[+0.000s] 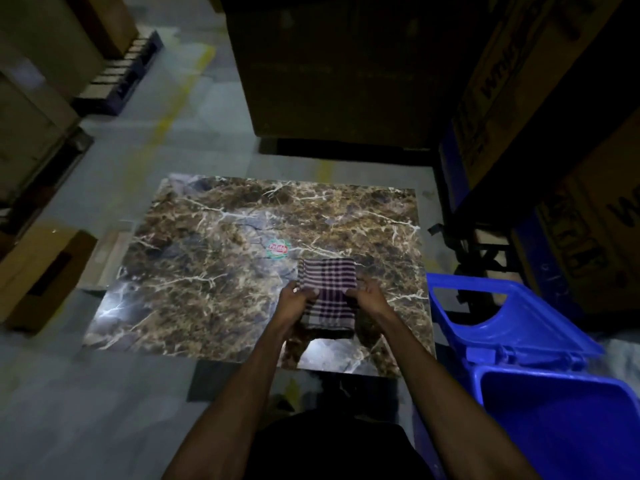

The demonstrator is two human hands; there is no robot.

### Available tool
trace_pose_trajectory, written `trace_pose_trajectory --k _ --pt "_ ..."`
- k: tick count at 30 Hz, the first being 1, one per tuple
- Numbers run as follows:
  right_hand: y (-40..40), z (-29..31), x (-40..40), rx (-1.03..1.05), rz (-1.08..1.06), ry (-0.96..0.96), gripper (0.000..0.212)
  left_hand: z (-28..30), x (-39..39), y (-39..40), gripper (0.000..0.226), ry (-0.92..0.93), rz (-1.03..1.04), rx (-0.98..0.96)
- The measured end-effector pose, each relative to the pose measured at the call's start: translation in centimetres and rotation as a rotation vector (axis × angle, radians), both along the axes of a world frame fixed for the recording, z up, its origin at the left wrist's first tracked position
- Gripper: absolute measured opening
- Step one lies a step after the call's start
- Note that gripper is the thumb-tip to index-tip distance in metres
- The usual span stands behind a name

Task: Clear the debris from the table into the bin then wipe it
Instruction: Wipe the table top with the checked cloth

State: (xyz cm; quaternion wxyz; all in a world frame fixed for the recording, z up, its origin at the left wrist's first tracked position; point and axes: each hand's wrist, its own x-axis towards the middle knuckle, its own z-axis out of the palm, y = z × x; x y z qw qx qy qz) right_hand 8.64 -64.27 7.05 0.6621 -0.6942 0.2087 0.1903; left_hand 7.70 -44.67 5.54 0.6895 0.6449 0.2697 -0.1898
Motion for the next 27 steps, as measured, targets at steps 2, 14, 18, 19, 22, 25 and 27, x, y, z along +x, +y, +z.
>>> trace_pose_trajectory --k 2,14,18,19,22,25,27 --pt "1.3 1.5 0.3 0.042 -0.006 -0.062 0.036 1.9 -0.2 1.4 0.047 -0.097 0.08 -0.014" --pt "16.6 10.8 -4.9 -0.211 0.277 -0.569 0.04 10.8 -8.9 16.5 0.048 -0.441 0.099 0.103" --pt "22.8 12.9 -7.7 -0.347 0.375 -0.761 0.031 12.1 -12.7 22.7 0.052 -0.528 0.099 0.362" --pt "24.2 13.2 -8.4 -0.395 0.384 -0.798 0.032 12.4 -13.6 24.1 0.05 -0.551 0.093 0.441" --pt "28.2 14.4 -10.4 -0.451 0.413 -0.915 0.029 12.9 -15.7 28.1 0.039 -0.61 0.085 0.598" --pt "31.5 15.2 -11.5 -0.536 0.44 -0.942 0.018 12.7 -16.7 31.8 0.032 -0.598 0.123 0.773" --pt "33.2 15.6 -11.6 -0.58 0.467 -0.913 0.013 13.0 -17.3 33.7 0.04 -0.555 0.17 0.77"
